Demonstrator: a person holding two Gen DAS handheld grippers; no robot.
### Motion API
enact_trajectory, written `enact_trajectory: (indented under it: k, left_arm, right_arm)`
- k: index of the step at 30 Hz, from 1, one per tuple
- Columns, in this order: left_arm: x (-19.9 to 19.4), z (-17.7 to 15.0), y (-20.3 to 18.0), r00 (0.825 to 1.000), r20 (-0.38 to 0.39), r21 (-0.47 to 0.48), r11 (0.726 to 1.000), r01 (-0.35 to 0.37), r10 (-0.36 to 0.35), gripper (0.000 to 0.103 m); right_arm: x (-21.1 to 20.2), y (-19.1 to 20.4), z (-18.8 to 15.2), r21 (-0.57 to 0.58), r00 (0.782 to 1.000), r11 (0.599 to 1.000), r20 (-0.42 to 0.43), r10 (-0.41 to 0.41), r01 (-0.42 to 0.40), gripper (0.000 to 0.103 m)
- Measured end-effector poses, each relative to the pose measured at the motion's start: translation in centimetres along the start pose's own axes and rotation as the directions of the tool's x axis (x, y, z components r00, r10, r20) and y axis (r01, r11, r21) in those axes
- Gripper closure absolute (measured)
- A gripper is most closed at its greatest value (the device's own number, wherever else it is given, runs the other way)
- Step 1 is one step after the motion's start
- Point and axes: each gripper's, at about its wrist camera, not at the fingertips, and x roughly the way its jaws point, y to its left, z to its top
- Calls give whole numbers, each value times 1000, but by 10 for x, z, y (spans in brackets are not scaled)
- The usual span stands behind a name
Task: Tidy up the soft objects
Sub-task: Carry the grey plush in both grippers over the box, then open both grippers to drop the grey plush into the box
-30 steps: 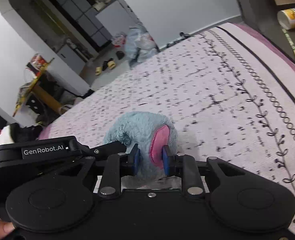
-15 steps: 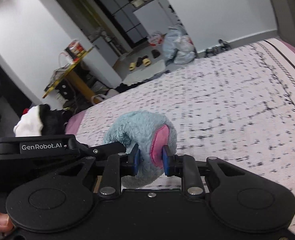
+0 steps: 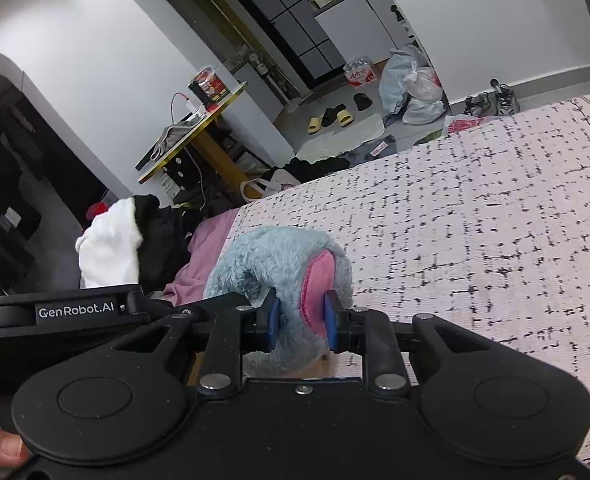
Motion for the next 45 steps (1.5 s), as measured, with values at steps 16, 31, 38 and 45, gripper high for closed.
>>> enact_trajectory:
  k: [16, 31, 38, 45]
  left_arm:
    - [-42, 24, 71, 999, 33, -111, 994, 15, -11, 78]
    - [-24, 19, 134, 1000, 5, -210, 978, 6, -5, 78]
    - [-17, 15, 145, 999, -24, -206, 978, -37, 33, 74]
    - [-37, 20, 124, 996, 9, -129, 987, -90, 92, 50]
  right_arm:
    - [36, 74, -14, -36, 999, 999, -47, -19, 17, 80]
    - [81, 100, -41, -56, 987, 995, -129, -94, 87, 75]
    - [83, 104, -49, -71, 982, 991, -145, -124, 114, 58]
    - [59, 107, -45, -62, 986, 992, -114, -118, 112, 40]
